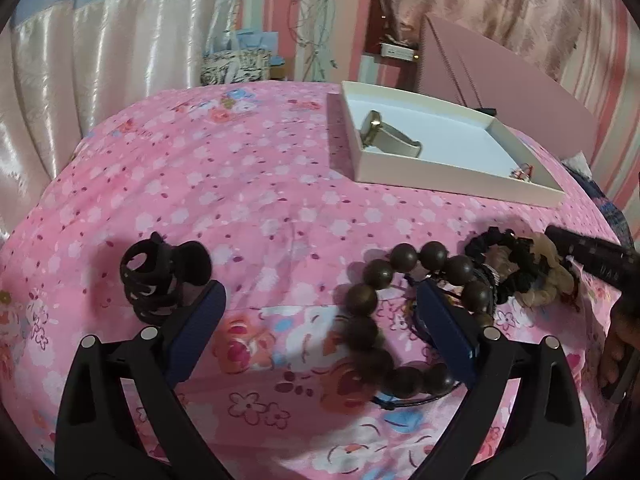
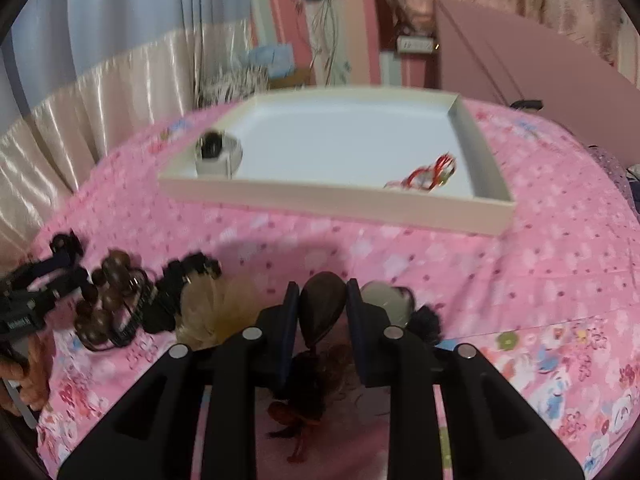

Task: Organize jewelry
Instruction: 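Grasp the brown wooden pendant with the right tool while the left tool grasps the brown bead bracelet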

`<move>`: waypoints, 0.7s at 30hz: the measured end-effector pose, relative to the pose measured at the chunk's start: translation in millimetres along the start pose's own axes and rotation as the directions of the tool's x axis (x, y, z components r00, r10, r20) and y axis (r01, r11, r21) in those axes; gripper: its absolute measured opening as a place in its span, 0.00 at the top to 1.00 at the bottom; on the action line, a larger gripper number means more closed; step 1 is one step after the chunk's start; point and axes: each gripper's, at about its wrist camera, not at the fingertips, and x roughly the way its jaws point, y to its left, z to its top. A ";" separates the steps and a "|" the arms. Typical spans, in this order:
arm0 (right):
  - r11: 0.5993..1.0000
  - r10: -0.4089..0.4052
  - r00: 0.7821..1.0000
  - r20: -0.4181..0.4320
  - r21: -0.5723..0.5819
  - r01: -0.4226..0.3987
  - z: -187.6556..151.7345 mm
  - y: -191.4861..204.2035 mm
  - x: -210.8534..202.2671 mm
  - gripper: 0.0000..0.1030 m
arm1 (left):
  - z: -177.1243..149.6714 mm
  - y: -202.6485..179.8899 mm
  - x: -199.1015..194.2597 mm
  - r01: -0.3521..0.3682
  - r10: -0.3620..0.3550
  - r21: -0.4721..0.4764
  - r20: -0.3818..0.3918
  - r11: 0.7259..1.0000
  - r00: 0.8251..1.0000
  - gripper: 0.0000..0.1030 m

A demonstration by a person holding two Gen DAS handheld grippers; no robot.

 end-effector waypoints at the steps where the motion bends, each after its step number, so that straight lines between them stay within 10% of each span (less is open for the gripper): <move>1: 1.000 0.010 1.000 0.020 0.008 -0.010 1.1 -1.8 -5.1 0.77 | 0.3 -3.5 -0.1 0.003 -0.003 0.013 -0.001 1.000 1.000 0.08; 6: 0.999 0.011 0.997 0.082 0.029 -0.013 6.5 -9.0 -23.4 0.77 | 4.9 -12.2 5.3 0.022 -0.022 0.023 -0.020 0.999 1.000 0.17; 13: 0.998 0.003 0.992 0.128 0.065 -0.011 8.3 -28.3 -46.9 0.77 | -2.3 -16.8 20.5 -0.006 0.012 0.056 -0.110 0.998 0.994 0.58; 21: 0.996 0.016 0.988 0.152 0.083 -0.029 5.5 -39.7 -59.3 0.77 | 1.2 -29.5 30.5 -0.047 0.063 0.136 -0.116 0.990 0.991 0.69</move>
